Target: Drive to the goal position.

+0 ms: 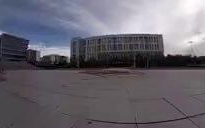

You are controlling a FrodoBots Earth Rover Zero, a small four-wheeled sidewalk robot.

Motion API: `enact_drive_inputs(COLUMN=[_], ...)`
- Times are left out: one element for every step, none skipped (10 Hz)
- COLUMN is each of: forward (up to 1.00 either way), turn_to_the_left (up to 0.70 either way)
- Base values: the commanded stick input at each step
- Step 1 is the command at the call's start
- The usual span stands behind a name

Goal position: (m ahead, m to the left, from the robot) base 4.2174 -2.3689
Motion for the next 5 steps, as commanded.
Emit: enact_drive_inputs(forward=[0.70,0.70,0.70,0.70,0.70], turn_to_the_left=[0.00,0.02,0.01,0.00,0.02])
